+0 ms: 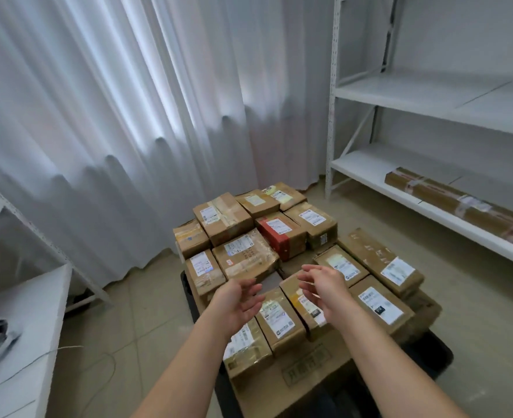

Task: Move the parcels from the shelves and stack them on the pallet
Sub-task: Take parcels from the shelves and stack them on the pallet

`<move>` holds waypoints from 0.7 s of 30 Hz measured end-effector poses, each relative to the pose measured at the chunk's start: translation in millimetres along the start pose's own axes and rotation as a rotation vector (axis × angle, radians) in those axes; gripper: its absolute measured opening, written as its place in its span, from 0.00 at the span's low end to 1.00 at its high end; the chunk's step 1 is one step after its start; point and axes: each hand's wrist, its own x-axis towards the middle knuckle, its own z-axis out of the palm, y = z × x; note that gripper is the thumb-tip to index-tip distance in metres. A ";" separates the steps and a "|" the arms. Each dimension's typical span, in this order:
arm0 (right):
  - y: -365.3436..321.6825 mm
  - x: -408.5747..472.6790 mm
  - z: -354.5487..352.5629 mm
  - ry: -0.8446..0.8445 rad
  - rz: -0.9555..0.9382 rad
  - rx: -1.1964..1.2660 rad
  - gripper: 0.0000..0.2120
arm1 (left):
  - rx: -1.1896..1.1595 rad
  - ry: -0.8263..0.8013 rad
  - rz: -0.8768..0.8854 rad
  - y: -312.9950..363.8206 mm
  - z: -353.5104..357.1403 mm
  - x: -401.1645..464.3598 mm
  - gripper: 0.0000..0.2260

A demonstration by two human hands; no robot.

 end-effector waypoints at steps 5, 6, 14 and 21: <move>17.8 -51.5 -62.9 0.087 0.006 0.028 0.09 | 0.074 -0.135 -0.038 -43.8 47.9 -33.4 0.09; 21.0 -60.8 -77.7 0.103 0.013 0.033 0.08 | 0.090 -0.163 -0.053 -53.0 59.4 -40.3 0.09; 11.2 -116.8 -235.4 0.395 -0.041 0.170 0.09 | 0.237 -0.308 -0.150 -112.9 184.5 -109.6 0.08; -25.1 -154.0 -374.9 0.502 -0.142 0.278 0.09 | 0.392 -0.506 -0.089 -155.7 338.8 -164.9 0.07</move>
